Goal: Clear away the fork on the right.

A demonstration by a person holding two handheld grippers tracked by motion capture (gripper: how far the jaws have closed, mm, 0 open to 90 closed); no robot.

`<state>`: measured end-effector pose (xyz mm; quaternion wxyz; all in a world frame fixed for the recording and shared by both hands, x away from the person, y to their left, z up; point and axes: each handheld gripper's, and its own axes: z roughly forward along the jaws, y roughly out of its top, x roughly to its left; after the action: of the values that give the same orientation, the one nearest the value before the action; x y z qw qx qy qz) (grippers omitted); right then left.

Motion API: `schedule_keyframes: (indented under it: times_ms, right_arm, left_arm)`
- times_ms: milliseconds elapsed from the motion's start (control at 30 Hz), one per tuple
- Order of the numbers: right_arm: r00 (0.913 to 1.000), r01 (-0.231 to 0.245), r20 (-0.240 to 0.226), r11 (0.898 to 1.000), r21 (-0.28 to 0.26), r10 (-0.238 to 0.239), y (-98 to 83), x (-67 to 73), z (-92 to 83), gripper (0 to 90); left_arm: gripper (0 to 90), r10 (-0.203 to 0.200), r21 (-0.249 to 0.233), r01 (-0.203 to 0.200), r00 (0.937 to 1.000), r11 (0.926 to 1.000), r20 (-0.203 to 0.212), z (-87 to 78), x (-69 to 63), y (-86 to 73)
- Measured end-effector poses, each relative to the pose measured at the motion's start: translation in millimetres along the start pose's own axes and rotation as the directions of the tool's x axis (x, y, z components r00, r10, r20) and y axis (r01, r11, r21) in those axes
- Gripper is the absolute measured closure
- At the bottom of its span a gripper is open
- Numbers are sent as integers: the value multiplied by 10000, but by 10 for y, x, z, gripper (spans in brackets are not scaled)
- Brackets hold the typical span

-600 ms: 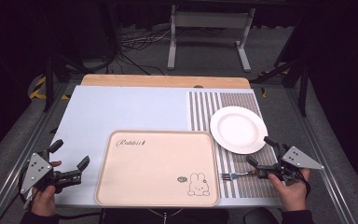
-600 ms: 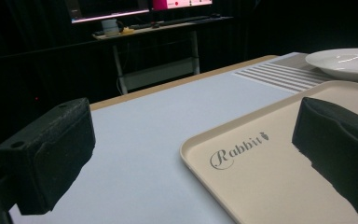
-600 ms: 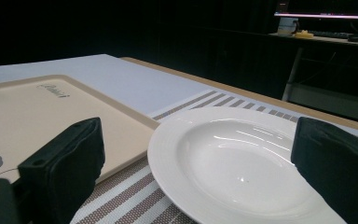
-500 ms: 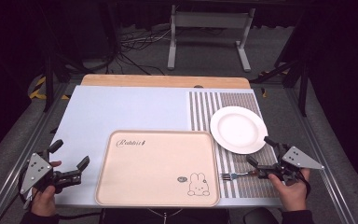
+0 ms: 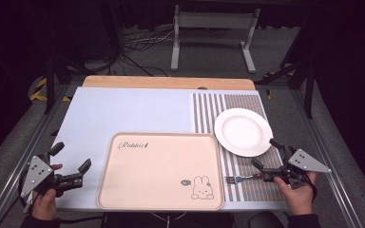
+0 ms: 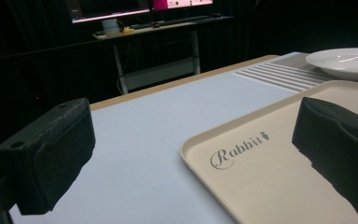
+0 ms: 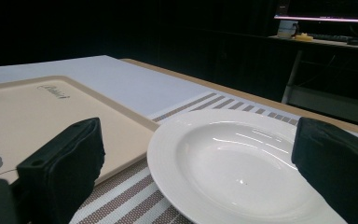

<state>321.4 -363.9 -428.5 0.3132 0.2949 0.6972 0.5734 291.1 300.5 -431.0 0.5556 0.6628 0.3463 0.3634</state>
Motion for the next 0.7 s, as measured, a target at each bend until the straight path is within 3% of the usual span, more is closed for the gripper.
schedule_keyframes:
  times_ms: [200,433,500,700]
  right_arm:
    - [9982,-334,-499,9994,-23,332,32,-25,99,26]
    - [9961,-319,-829,9993,-180,303,155,-21,208,12]
    - [9917,-626,-1146,9971,-422,574,191,-14,250,12]
    - [9897,-644,-1279,9979,-23,636,265,-2,338,18]
  left_arm:
    - [0,36,120,-35,10000,9999,-39,13,-7,-5]
    - [0,36,152,-35,10000,9999,-78,11,0,-5]
    - [0,100,148,-98,9999,9998,-92,8,0,-1]
    - [0,53,151,-51,9999,9999,-110,7,1,-3]
